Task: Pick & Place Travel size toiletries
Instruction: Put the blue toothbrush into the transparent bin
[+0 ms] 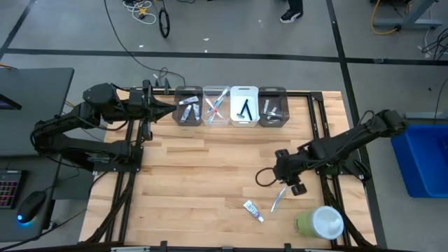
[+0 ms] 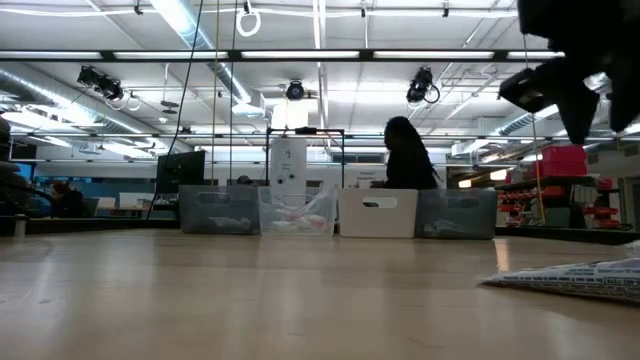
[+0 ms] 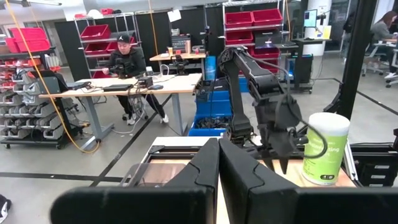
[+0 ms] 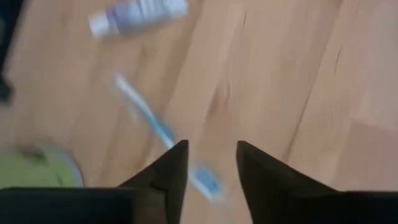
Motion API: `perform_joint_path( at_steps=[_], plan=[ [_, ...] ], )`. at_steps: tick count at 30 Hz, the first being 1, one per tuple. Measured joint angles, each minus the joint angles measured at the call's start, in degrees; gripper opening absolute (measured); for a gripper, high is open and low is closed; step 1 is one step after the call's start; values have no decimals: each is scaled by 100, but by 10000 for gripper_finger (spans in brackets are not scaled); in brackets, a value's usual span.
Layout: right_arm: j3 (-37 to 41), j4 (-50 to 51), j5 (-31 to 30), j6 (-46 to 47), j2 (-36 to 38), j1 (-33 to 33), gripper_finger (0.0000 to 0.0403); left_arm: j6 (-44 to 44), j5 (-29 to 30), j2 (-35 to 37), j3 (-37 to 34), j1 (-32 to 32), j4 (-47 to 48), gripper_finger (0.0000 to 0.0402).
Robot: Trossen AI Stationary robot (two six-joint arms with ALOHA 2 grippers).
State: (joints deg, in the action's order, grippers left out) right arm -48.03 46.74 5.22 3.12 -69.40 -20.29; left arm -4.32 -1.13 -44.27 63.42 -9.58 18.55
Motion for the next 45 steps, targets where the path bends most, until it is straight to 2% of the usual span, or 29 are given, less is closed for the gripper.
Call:
perform_joint_path(
  at_steps=[5, 10, 15, 22, 29, 38, 45],
  plan=[
    [0, 736, -5, -970, -204, 0, 203, -86, -2, 0, 0, 2, 0, 18],
    [0, 749, -49, -1858, -505, 0, 233, -151, -1, 0, 0, 2, -2, 18],
    [0, 683, -55, -2589, -873, -1, 240, -153, -1, 0, 0, 0, -4, 18],
    [0, 480, -60, -3566, -1324, -2, 221, -152, 0, 0, 0, 2, -7, 18],
    [9, 449, -53, -3743, -1517, -136, 216, -153, 1, 0, 0, 0, -7, 18],
    [472, 95, -55, -3496, -1526, -542, 230, -151, 1, 0, 0, 1, -8, 18],
    [621, -92, -58, -3487, -1526, -625, 225, -151, 31, 0, 0, 0, -7, 18]
  ],
)
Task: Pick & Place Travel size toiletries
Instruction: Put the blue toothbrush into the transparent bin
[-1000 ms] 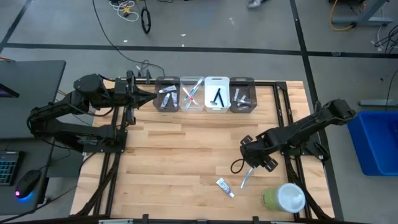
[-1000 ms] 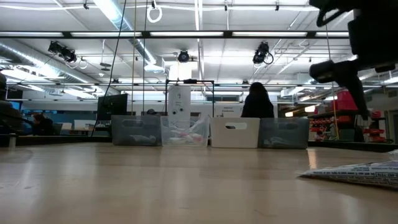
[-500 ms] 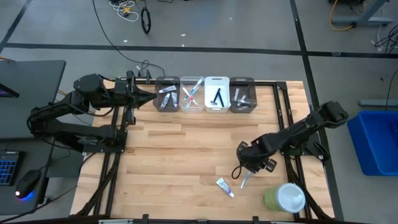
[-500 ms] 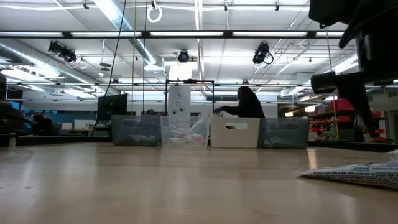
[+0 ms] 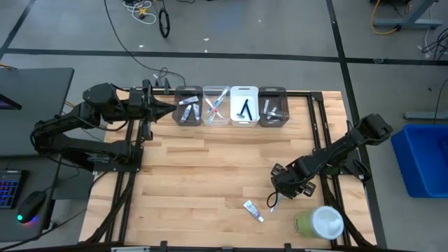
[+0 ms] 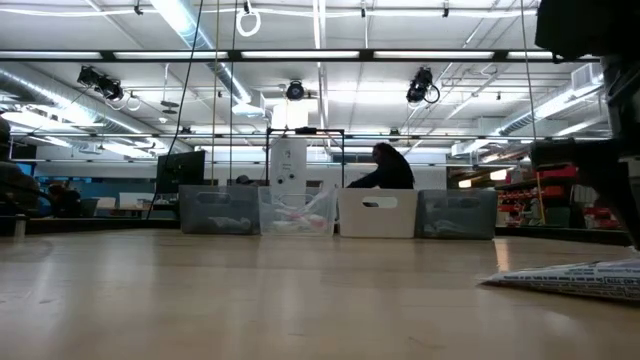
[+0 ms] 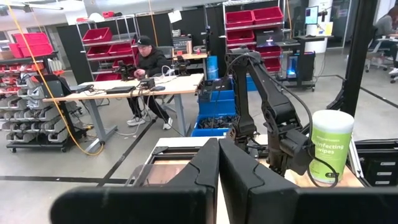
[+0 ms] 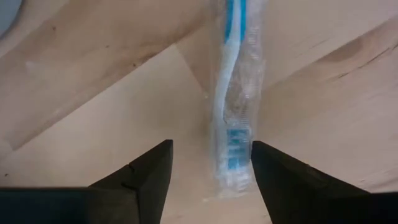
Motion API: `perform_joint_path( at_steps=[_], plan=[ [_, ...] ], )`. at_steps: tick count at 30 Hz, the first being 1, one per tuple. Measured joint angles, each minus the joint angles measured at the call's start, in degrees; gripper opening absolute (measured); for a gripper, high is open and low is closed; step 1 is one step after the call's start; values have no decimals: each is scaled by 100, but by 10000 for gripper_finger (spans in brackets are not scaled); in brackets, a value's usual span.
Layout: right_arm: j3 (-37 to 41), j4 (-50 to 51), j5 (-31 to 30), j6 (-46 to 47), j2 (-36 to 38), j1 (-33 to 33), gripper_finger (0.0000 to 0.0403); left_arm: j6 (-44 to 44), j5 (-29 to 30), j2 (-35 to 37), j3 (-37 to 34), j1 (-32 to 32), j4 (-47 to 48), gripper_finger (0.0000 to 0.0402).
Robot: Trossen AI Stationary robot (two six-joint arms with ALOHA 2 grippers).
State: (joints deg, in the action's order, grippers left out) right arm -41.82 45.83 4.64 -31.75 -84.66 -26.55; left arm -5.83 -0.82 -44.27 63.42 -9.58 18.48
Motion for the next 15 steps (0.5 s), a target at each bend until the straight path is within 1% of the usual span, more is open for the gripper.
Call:
perform_joint_path(
  at_steps=[7, 15],
  plan=[
    [311, -182, -20, 4, 21, 2, 208, 0, 10, 0, 0, 0, 0, 18],
    [336, -349, -49, 4, 20, 4, 183, -62, 15, 0, 0, 0, 0, 18]
  ],
)
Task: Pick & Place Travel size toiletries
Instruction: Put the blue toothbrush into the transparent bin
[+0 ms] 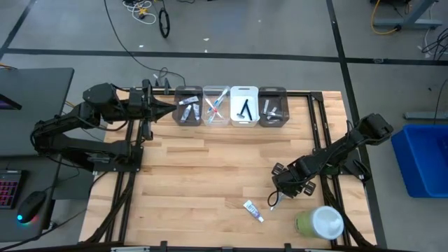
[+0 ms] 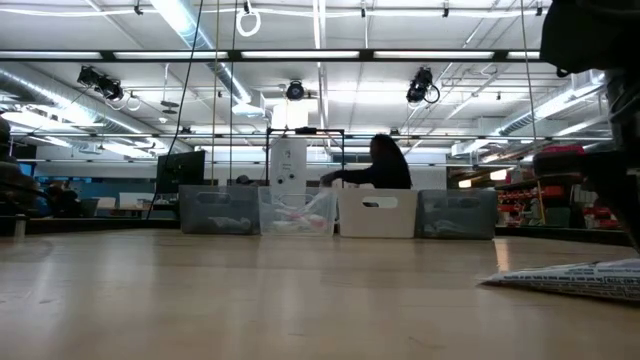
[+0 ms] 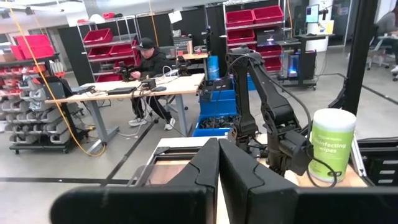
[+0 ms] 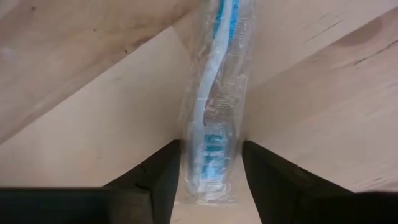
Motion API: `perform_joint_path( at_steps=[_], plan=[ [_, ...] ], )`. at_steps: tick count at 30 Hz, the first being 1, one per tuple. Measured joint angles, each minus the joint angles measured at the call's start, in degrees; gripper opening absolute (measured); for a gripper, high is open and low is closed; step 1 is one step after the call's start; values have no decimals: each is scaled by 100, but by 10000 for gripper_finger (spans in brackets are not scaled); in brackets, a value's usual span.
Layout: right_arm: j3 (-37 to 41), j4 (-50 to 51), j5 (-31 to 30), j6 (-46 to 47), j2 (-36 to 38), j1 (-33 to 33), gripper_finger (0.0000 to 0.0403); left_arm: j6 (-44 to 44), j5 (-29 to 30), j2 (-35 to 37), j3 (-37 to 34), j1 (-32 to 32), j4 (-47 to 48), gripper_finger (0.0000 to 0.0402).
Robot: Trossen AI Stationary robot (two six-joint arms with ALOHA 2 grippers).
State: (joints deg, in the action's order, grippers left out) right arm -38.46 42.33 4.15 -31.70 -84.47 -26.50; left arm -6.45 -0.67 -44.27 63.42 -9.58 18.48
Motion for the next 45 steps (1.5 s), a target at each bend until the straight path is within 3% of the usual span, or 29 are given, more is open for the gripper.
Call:
perform_joint_path(
  at_steps=[13, 22, 35, 39, 45],
  plan=[
    [2, -53, -133, 164, -7, 0, 88, -95, -1, 0, 0, 1, 0, 18],
    [7, -49, -118, 278, -13, 0, 104, -125, -2, 0, 0, 2, 0, 18],
    [28, -72, 157, 297, 109, -4, 91, -112, -2, 0, 0, 2, 0, 18],
    [-11, -273, 542, 639, 127, -7, 89, -93, -4, 2, 0, 0, 0, 18],
    [-14, -620, 539, 1322, 133, -4, 86, -88, -4, 0, 0, 2, 0, 18]
  ],
)
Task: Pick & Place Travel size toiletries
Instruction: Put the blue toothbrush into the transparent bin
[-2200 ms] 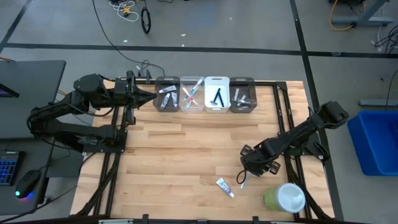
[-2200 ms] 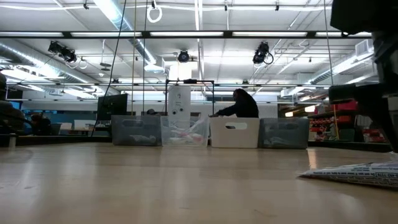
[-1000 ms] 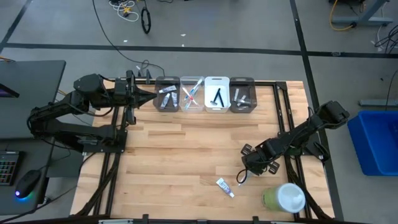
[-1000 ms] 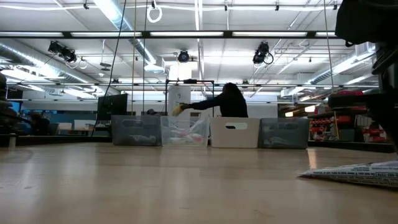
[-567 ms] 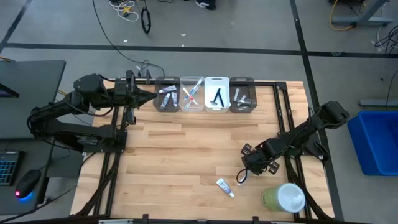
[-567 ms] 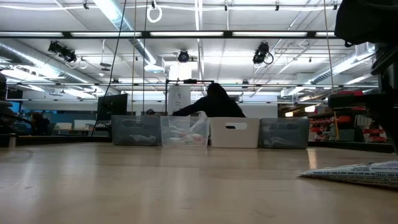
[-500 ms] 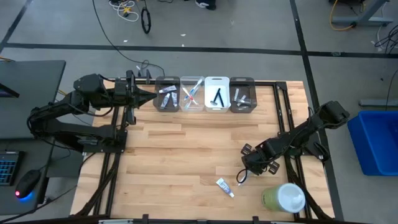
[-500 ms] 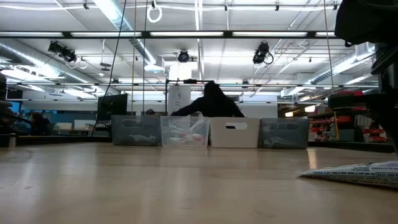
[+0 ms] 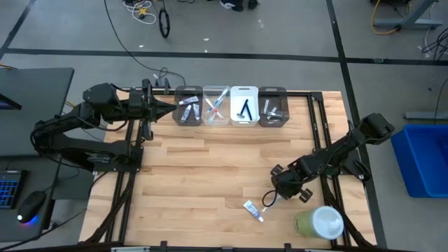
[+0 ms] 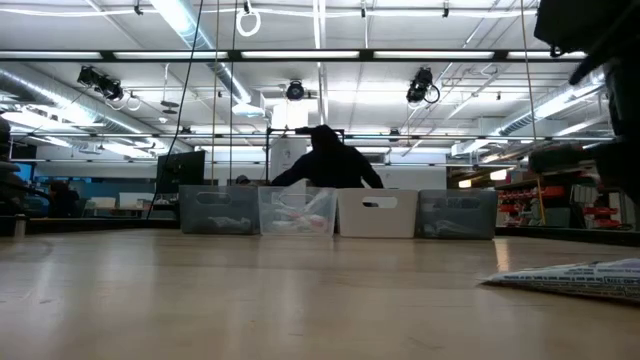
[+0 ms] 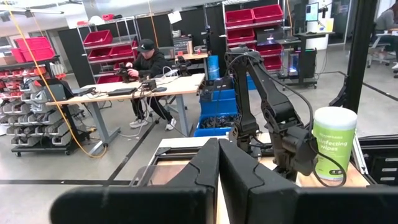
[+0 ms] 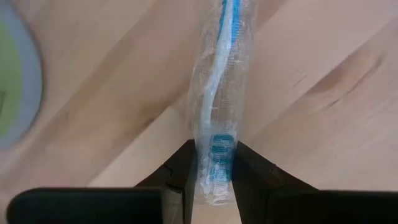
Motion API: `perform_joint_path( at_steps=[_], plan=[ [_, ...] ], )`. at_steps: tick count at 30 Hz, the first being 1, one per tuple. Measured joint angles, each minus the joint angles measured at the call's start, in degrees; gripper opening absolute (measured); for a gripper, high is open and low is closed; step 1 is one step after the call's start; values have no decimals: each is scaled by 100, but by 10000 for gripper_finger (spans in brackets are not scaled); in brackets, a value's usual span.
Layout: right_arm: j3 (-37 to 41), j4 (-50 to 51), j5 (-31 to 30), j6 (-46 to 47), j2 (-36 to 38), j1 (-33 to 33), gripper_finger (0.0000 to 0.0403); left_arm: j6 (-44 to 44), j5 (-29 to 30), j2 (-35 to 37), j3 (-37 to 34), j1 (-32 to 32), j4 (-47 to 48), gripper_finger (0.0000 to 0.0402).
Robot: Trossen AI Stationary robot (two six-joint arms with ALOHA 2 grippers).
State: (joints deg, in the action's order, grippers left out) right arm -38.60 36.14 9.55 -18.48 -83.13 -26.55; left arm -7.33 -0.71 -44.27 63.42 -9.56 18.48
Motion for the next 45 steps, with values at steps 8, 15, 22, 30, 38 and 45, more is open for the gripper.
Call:
perform_joint_path(
  at_steps=[8, 15, 22, 30, 38, 45],
  plan=[
    [-558, 145, -309, 144, 69, 40, 85, -1, 0, 0, -1, -2, -285, 18],
    [-1138, 297, -915, -44, 453, 311, 88, -131, 0, 2, -1, -1, -605, 18],
    [-1193, 156, -1323, 174, 756, 847, 87, -85, -7, 2, 0, 0, -440, 18],
    [-935, -899, -1637, 1127, 732, 1735, 87, -52, -40, 0, -2, -2, -172, 18],
    [-878, -1920, -2125, 1657, 748, 2389, 88, -63, -44, 1, -2, 0, -151, 18],
    [-913, -3002, -2155, 2147, 750, 2901, 86, 212, -42, 0, -2, -1, -142, 18]
  ],
)
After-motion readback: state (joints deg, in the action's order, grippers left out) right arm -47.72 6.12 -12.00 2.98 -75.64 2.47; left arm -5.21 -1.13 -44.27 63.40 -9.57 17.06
